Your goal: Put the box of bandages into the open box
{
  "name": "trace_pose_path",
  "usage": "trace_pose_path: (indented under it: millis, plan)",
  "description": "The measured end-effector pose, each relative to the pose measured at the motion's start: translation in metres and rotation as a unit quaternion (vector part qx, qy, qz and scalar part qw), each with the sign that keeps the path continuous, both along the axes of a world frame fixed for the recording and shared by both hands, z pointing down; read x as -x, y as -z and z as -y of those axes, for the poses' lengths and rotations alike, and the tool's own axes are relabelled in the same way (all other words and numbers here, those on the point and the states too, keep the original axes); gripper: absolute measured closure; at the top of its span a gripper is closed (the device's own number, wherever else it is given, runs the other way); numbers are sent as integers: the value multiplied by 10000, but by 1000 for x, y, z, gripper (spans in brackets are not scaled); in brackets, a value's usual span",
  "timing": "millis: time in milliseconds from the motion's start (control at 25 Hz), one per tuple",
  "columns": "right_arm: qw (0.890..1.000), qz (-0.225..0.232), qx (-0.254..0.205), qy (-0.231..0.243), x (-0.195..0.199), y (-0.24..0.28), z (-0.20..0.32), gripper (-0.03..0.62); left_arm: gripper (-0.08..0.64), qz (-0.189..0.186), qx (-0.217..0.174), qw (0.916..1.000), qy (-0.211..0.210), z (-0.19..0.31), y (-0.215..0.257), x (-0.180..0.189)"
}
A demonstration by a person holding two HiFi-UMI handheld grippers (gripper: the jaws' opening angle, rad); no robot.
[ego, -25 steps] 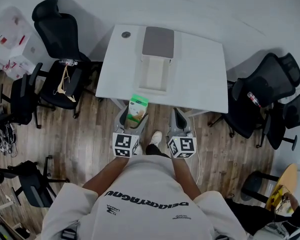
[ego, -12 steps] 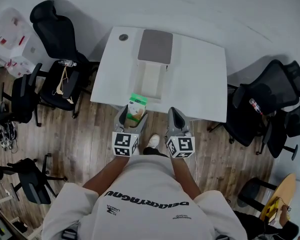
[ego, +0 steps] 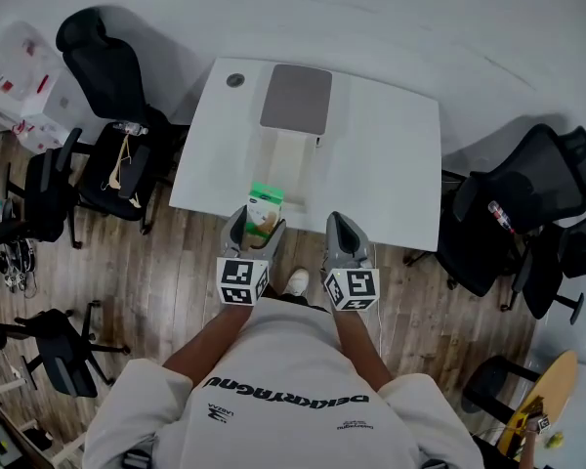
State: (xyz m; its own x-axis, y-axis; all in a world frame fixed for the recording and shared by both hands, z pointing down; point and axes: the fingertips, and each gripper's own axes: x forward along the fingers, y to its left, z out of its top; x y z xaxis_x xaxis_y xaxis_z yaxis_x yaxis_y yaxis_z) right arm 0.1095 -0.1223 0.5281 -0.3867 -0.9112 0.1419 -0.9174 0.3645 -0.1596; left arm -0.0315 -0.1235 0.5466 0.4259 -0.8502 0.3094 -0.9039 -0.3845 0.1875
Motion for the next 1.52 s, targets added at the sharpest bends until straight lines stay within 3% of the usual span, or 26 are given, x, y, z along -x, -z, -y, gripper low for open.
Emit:
trace_pose_path:
  millis: [800,1080,1520]
  plan:
    - [9998,-12,88,-203,1,-7,57,595,196,-17,350,9988,-329,68,-18,-13]
    - [9997,-34,120,-225,3,-11,67,595,196,34,617,9974,-382,82,-31,-15]
    - [9996,-21,204,-187,7,-19,71,595,196,50,724,9968,-348,94,-45,-18]
